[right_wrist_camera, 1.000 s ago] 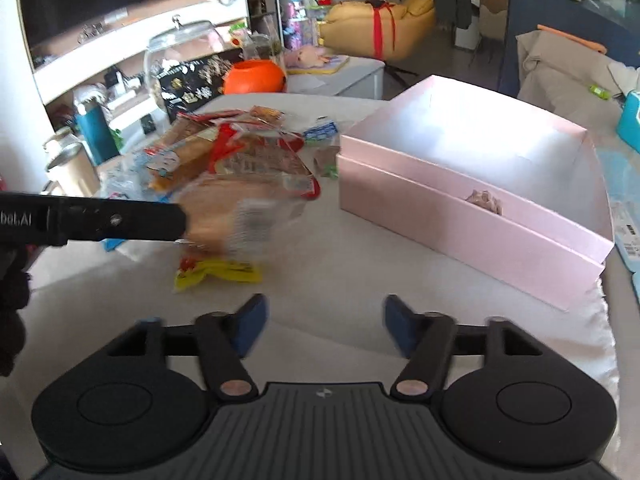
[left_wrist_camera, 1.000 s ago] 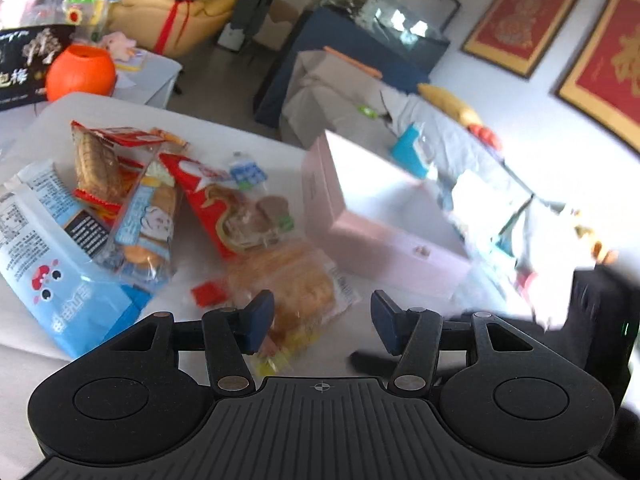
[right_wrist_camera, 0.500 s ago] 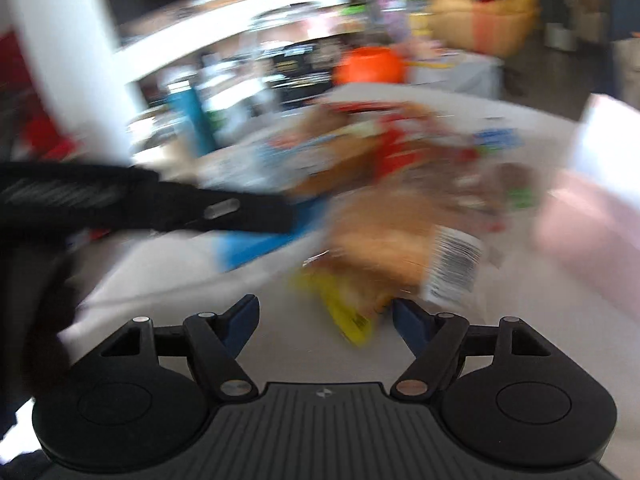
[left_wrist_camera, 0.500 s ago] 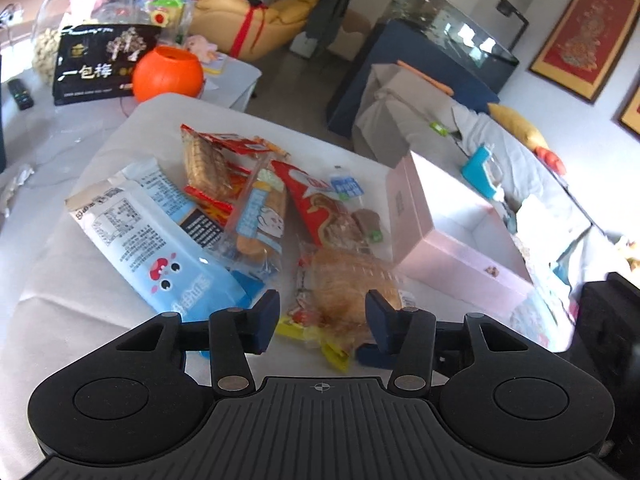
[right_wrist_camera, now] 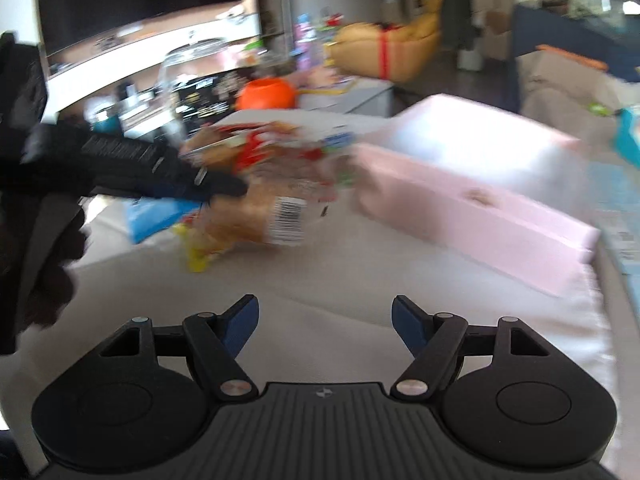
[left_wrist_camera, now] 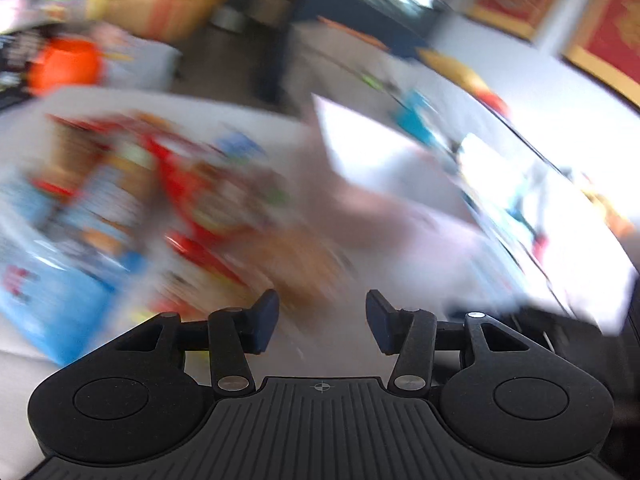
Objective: Organize snacks
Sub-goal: 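Move the right tool toward the snack pile over the wrapped bread bun, then grasp the clear-wrapped bread bun with the right tool and lift it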
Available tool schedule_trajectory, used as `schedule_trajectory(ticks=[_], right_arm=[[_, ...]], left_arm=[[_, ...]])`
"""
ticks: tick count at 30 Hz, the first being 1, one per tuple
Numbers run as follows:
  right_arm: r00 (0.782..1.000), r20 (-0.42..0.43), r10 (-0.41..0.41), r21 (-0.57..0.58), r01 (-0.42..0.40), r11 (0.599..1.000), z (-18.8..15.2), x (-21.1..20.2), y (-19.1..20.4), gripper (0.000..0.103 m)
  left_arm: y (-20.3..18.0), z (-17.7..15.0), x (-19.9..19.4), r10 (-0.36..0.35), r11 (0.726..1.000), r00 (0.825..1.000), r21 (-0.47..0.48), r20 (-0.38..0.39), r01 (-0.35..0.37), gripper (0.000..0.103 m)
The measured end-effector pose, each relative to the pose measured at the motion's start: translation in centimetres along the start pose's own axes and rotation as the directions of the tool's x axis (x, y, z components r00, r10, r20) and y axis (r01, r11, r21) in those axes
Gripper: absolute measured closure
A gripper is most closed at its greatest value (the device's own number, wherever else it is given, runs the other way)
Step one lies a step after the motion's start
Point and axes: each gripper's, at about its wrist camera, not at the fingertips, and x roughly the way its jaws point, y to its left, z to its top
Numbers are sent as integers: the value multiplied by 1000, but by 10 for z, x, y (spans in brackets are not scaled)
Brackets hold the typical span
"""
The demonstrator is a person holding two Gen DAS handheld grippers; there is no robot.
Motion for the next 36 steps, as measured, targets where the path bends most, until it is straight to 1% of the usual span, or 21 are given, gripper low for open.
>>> schedule_trajectory(ticks=[1, 2, 3, 5, 7, 9, 10, 11, 12, 14, 16, 17, 19, 21, 22, 23, 26, 29, 32, 34, 36], right_arm=[[1000, 1, -14, 7, 14, 1000, -1, -1, -4, 28], [1000, 1, -23, 13, 23, 1000, -1, -1, -7, 28], [1000, 0, -27, 21, 27, 999, -1, -1, -10, 27], [999, -5, -33, 44, 33, 999, 0, 3, -13, 27], [1000, -7, -22, 69, 23, 997, 2, 7, -13, 27], [1000, -1, -14, 84, 14, 996, 3, 9, -12, 27], [1000, 4, -13, 91, 13, 996, 5, 11, -9, 27], [1000, 11, -9, 103, 8, 995, 8, 12, -8, 27], [1000, 19, 3, 119, -5, 993, 13, 14, -5, 27], [998, 50, 40, 165, -48, 985, 30, 18, -1, 27], [997, 70, 43, 211, -57, 976, 54, 31, 2, 27], [998, 58, 31, 219, -43, 975, 65, 42, 5, 27], [1000, 13, 10, 197, -12, 980, 83, 68, 13, 27], [1000, -15, -22, 116, 24, 993, 86, 86, 27, 30], [998, -40, -56, 70, 58, 996, 84, 93, 34, 31], [997, -45, -67, 45, 69, 997, 78, 93, 38, 32], [997, -41, -65, 25, 66, 997, 58, 77, 33, 31], [995, -37, -96, -2, 96, 995, 39, 55, 20, 31], [989, -33, -145, -14, 144, 989, 23, 34, 3, 30], [988, -28, -153, -5, 153, 988, 16, 23, -6, 30], [991, -27, -135, 26, 135, 990, 8, 12, -15, 28]], left_arm=[[-6, -4, 1, -22, 1000, 1000, 21, -21, 22, 50], [-9, -8, -1, -21, 999, 999, 40, -28, 22, 50], [-12, -10, -4, -3, 998, 1000, 58, -23, 4, 50], [-11, -10, -14, 82, 993, 996, 87, 18, -84, 50], [-8, -5, -25, 205, 971, 975, 106, 84, -214, 50], [-3, 1, -32, 298, 945, 946, 104, 124, -311, 50], [3, 6, -33, 335, 935, 933, 79, 131, -346, 50], [10, 9, -33, 349, 932, 928, 52, 133, -358, 50], [16, 11, -32, 353, 933, 927, 32, 129, -359, 51], [19, 14, -27, 356, 932, 927, 31, 116, -362, 53], [12, 9, -19, 361, 927, 927, 68, 101, -368, 53], [11, 6, -16, 360, 926, 929, 88, 87, -368, 53], [8, -2, -10, 362, 921, 931, 137, 51, -366, 53], [9, -7, -8, 383, 909, 923, 163, 35, -383, 52], [11, -10, -8, 393, 904, 919, 171, 36, -393, 52], [12, -10, -9, 390, 904, 920, 174, 40, -391, 53], [12, -7, -11, 352, 917, 935, 182, 47, -354, 53], [8, -1, 0, 343, 911, 938, 228, 45, -344, 52], [6, 3, 17, 361, 892, 932, 281, 25, -354, 49], [3, 2, 21, 357, 888, 934, 303, 17, -345, 46], [1, 0, 19, 323, 902, 946, 304, -8, -305, 44]])
